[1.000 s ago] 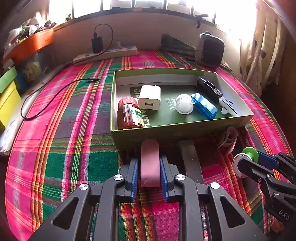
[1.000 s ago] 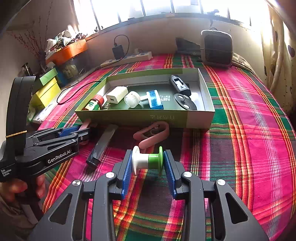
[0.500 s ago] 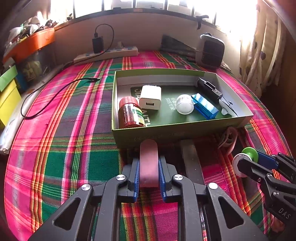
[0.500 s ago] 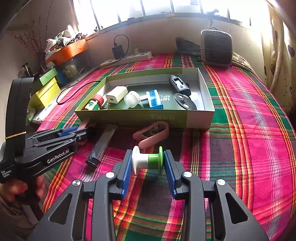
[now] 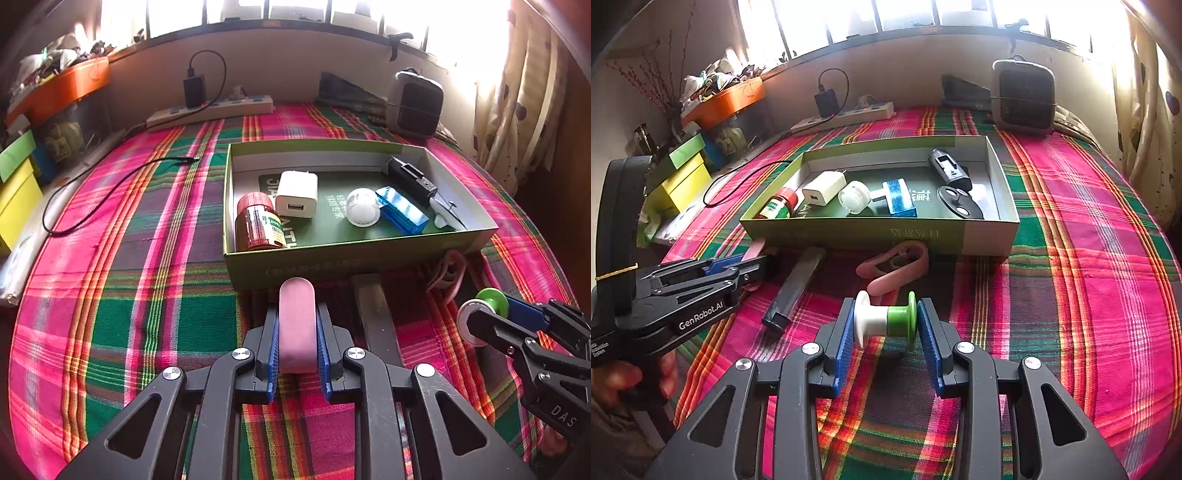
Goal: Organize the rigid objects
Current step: 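Grasp the pink clip with left gripper while right gripper holds the spool, then carry the pink clip with left gripper while right gripper lowers the spool into the box, then open left gripper releasing the pink clip while right gripper releases the spool in the box, then withdraw both grippers up and away from the green box, then grasp the black rectangular stick on the cloth with left gripper, then grasp the pink-and-red hair clip with right gripper while left gripper holds the black stick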
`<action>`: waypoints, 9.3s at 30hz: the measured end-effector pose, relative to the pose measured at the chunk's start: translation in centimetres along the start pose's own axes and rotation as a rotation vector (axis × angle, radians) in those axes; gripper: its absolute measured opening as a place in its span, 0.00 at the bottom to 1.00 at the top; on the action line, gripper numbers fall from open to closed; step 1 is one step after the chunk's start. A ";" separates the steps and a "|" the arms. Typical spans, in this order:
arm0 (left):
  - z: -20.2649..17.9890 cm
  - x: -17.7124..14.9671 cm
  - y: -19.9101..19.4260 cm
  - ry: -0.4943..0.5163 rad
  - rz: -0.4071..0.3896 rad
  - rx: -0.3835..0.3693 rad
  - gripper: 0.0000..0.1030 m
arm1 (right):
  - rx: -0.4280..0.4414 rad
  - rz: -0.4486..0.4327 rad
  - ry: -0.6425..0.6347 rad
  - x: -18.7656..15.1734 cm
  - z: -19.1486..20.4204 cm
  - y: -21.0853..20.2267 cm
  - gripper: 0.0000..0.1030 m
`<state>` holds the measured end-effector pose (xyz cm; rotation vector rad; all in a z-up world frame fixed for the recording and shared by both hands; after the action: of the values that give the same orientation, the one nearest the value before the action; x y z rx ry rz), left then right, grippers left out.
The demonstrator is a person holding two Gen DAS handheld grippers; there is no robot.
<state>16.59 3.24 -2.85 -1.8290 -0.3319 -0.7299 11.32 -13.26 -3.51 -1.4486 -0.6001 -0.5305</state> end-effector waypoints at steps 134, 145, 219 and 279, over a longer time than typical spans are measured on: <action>-1.3 5.9 3.8 0.050 0.017 -0.039 0.35 | 0.048 0.044 -0.148 12.1 1.1 10.1 0.40; -2.2 5.6 2.5 0.062 -0.009 -0.046 0.35 | 0.055 0.005 -0.104 12.0 0.4 8.0 0.40; -3.9 -1.1 0.6 0.040 0.043 -0.045 0.47 | -0.058 -0.046 0.120 1.9 -4.7 -0.4 0.45; 2.8 -1.7 -1.3 -0.074 -0.020 -0.043 0.22 | -0.277 0.049 0.059 3.0 0.8 3.4 0.54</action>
<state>15.50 6.52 -3.56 -1.8990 -0.3859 -0.6882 15.79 -12.20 -4.07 -1.6983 -0.4556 -0.6338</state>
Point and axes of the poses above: each gripper's, at about its wrist camera, not at the fingertips, and y roughly the way its jaws point, z to its left, x to its top, the point moved 5 cm from there along y, roughly the way its jaws point, and after that the axes turned 13 degrees about -x, right-handed, at the moved point
